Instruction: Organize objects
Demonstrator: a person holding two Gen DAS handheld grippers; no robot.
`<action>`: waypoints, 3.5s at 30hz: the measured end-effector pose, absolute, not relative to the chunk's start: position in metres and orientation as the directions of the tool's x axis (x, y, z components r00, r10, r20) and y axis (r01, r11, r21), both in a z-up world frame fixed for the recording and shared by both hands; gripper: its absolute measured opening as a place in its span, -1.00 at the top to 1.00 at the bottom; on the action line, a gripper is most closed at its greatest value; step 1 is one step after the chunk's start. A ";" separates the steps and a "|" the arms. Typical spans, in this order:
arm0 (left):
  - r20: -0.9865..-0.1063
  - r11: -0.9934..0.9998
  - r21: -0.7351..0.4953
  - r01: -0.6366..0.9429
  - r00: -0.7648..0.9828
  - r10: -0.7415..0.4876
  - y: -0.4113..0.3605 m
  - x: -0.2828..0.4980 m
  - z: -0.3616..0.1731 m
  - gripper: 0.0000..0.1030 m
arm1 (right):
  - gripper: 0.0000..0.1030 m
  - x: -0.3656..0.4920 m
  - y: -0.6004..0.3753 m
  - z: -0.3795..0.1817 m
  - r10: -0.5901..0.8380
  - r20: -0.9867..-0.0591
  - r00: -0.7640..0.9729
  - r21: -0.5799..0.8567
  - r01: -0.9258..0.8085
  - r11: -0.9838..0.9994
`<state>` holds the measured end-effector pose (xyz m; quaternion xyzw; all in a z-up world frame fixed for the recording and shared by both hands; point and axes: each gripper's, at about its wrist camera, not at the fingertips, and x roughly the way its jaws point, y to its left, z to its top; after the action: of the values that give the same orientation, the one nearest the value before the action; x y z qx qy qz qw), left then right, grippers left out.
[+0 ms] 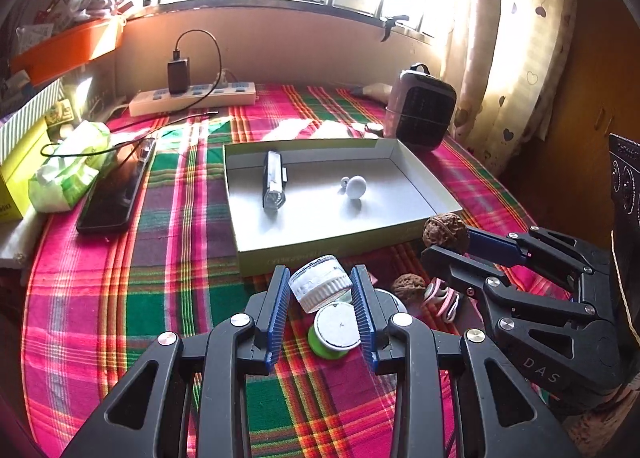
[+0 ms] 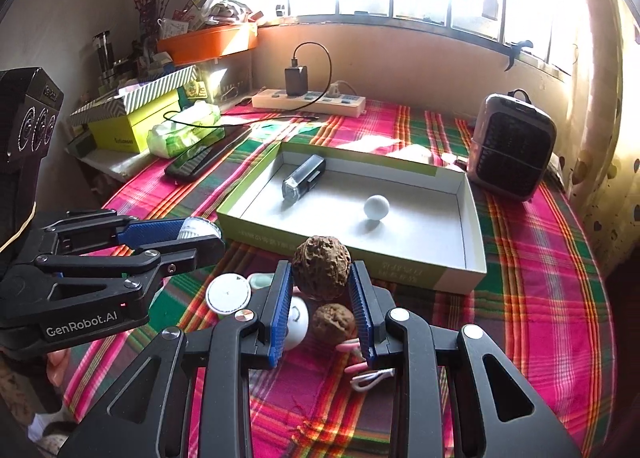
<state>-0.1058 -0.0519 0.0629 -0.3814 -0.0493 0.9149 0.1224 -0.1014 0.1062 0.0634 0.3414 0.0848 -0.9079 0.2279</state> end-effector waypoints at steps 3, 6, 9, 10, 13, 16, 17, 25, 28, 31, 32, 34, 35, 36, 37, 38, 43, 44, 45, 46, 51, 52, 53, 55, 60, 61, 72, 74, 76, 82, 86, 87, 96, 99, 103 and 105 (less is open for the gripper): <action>-0.679 -0.966 -0.176 -0.190 -0.687 0.259 -0.050 -0.114 0.069 0.43 | 0.41 -0.111 0.110 0.072 -0.349 -0.647 -0.678 -0.008 0.463 -0.886; -0.670 -0.966 -0.174 -0.189 -0.696 0.257 -0.049 -0.122 0.074 0.43 | 0.41 -0.122 0.112 0.076 -0.344 -0.644 -0.683 -0.011 0.457 -0.889; -0.665 -0.966 -0.171 -0.192 -0.701 0.257 -0.047 -0.131 0.077 0.43 | 0.41 -0.132 0.112 0.079 -0.329 -0.646 -0.689 -0.027 0.452 -0.892; -0.665 -0.967 -0.167 -0.194 -0.702 0.256 -0.046 -0.134 0.079 0.43 | 0.41 -0.135 0.112 0.079 -0.328 -0.647 -0.689 -0.030 0.453 -0.891; -0.666 -0.967 -0.157 -0.200 -0.701 0.253 -0.042 -0.143 0.081 0.43 | 0.41 -0.147 0.112 0.081 -0.324 -0.652 -0.685 -0.035 0.454 -0.890; -0.669 -0.965 -0.163 -0.206 -0.696 0.261 -0.040 -0.153 0.083 0.43 | 0.41 -0.160 0.112 0.081 -0.315 -0.662 -0.680 -0.039 0.451 -0.892; -0.669 -0.965 -0.162 -0.206 -0.696 0.261 -0.039 -0.156 0.083 0.43 | 0.40 -0.164 0.113 0.081 -0.315 -0.665 -0.677 -0.037 0.450 -0.892; -0.682 -0.968 -0.133 -0.212 -0.689 0.245 -0.030 -0.189 0.083 0.43 | 0.41 -0.208 0.116 0.079 -0.277 -0.691 -0.668 -0.043 0.421 -0.906; -0.690 -0.972 -0.104 -0.208 -0.689 0.221 -0.028 -0.201 0.080 0.43 | 0.41 -0.224 0.118 0.077 -0.270 -0.704 -0.657 -0.033 0.409 -0.912; -0.708 -0.975 -0.097 -0.199 -0.675 0.208 -0.026 -0.217 0.074 0.43 | 0.40 -0.239 0.119 0.071 -0.262 -0.717 -0.646 -0.018 0.394 -0.919; -0.711 -0.975 -0.096 -0.200 -0.671 0.208 -0.026 -0.222 0.072 0.43 | 0.41 -0.244 0.120 0.069 -0.259 -0.720 -0.644 -0.016 0.388 -0.922; -0.720 -0.975 -0.093 -0.200 -0.663 0.205 -0.023 -0.231 0.069 0.43 | 0.40 -0.252 0.121 0.063 -0.251 -0.729 -0.637 -0.009 0.375 -0.927; -0.724 -0.975 -0.090 -0.202 -0.659 0.203 -0.022 -0.236 0.067 0.43 | 0.40 -0.256 0.123 0.060 -0.251 -0.735 -0.630 -0.001 0.371 -0.928; -0.730 -0.975 -0.086 -0.203 -0.653 0.200 -0.021 -0.241 0.065 0.43 | 0.40 -0.259 0.123 0.057 -0.253 -0.740 -0.623 0.008 0.368 -0.930; -0.735 -0.976 -0.087 -0.199 -0.648 0.198 -0.020 -0.245 0.063 0.43 | 0.40 -0.263 0.124 0.053 -0.254 -0.747 -0.615 0.016 0.365 -0.931; -0.740 -0.976 -0.087 -0.199 -0.643 0.197 -0.020 -0.250 0.061 0.43 | 0.40 -0.265 0.124 0.050 -0.254 -0.753 -0.608 0.021 0.364 -0.931; -0.759 -0.977 -0.086 -0.193 -0.623 0.190 -0.014 -0.268 0.052 0.43 | 0.40 -0.276 0.124 0.037 -0.249 -0.772 -0.584 0.028 0.360 -0.933; -0.763 -0.977 -0.083 -0.197 -0.618 0.189 -0.012 -0.270 0.050 0.43 | 0.40 -0.278 0.123 0.035 -0.245 -0.776 -0.582 0.026 0.359 -0.933; -0.767 -0.977 -0.078 -0.197 -0.614 0.185 -0.011 -0.272 0.048 0.43 | 0.40 -0.280 0.123 0.033 -0.243 -0.780 -0.576 0.026 0.358 -0.933; -0.771 -0.978 -0.077 -0.195 -0.611 0.183 -0.010 -0.274 0.046 0.43 | 0.40 -0.281 0.123 0.030 -0.243 -0.784 -0.571 0.029 0.357 -0.933; -0.781 -0.979 -0.081 -0.188 -0.598 0.180 -0.009 -0.283 0.038 0.43 | 0.40 -0.286 0.123 0.023 -0.248 -0.794 -0.554 0.040 0.360 -0.932; -0.784 -0.979 -0.080 -0.188 -0.595 0.179 -0.008 -0.285 0.037 0.43 | 0.40 -0.287 0.123 0.022 -0.250 -0.795 -0.553 0.041 0.361 -0.932; -0.787 -0.979 -0.078 -0.190 -0.592 0.177 -0.008 -0.286 0.036 0.43 | 0.40 -0.287 0.123 0.021 -0.249 -0.796 -0.552 0.042 0.360 -0.932; -0.788 -0.979 -0.073 -0.191 -0.591 0.174 -0.007 -0.287 0.034 0.43 | 0.40 -0.289 0.123 0.020 -0.251 -0.799 -0.546 0.047 0.360 -0.932; -0.794 -0.979 -0.076 -0.190 -0.582 0.174 -0.005 -0.292 0.031 0.43 | 0.40 -0.292 0.121 0.016 -0.250 -0.806 -0.536 0.048 0.363 -0.931; -0.795 -0.979 -0.074 -0.192 -0.581 0.175 -0.004 -0.293 0.030 0.43 | 0.40 -0.292 0.121 0.015 -0.249 -0.809 -0.533 0.049 0.360 -0.932; -0.805 -0.979 -0.064 -0.194 -0.569 0.166 -0.002 -0.298 0.025 0.43 | 0.40 -0.294 0.119 0.012 -0.238 -0.812 -0.533 0.038 0.358 -0.933; -0.808 -0.979 -0.074 -0.192 -0.564 0.171 -0.003 -0.299 0.025 0.43 | 0.40 -0.294 0.119 0.012 -0.237 -0.812 -0.533 0.038 0.357 -0.933; -0.809 -0.978 -0.074 -0.194 -0.561 0.172 -0.002 -0.299 0.024 0.43 | 0.40 -0.294 0.119 0.012 -0.235 -0.813 -0.532 0.037 0.357 -0.934; -0.820 -0.980 -0.078 -0.182 -0.547 0.167 -0.002 -0.301 0.022 0.43 | 0.40 -0.294 0.118 0.012 -0.225 -0.817 -0.532 0.029 0.352 -0.936; -0.821 -0.981 -0.077 -0.178 -0.547 0.164 -0.002 -0.300 0.022 0.43 | 0.40 -0.295 0.118 0.012 -0.223 -0.817 -0.531 0.030 0.348 -0.937; -0.821 -0.981 -0.078 -0.178 -0.547 0.164 -0.003 -0.300 0.022 0.43 | 0.40 -0.295 0.119 0.012 -0.224 -0.817 -0.531 0.031 0.347 -0.937; -0.816 -0.981 -0.088 -0.172 -0.552 0.170 -0.006 -0.297 0.025 0.42 | 0.14 -0.294 0.123 0.013 -0.234 -0.817 -0.528 0.060 0.326 -0.944; -0.814 -0.982 -0.086 -0.166 -0.557 0.165 -0.007 -0.296 0.026 0.42 | 0.10 -0.293 0.124 0.014 -0.234 -0.815 -0.530 0.062 0.322 -0.945; -0.809 -0.983 -0.092 -0.161 -0.563 0.168 -0.009 -0.292 0.029 0.42 | 0.09 -0.291 0.125 0.016 -0.229 -0.812 -0.537 0.058 0.317 -0.947; -0.808 -0.984 -0.085 -0.157 -0.567 0.161 -0.009 -0.290 0.030 0.42 | 0.09 -0.290 0.126 0.017 -0.228 -0.810 -0.540 0.057 0.313 -0.948</action>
<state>-0.2899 -0.0091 0.0298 -0.4565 -0.0018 0.8852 0.0897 -0.2896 0.1257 0.0175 0.4540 0.0472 -0.8762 0.1543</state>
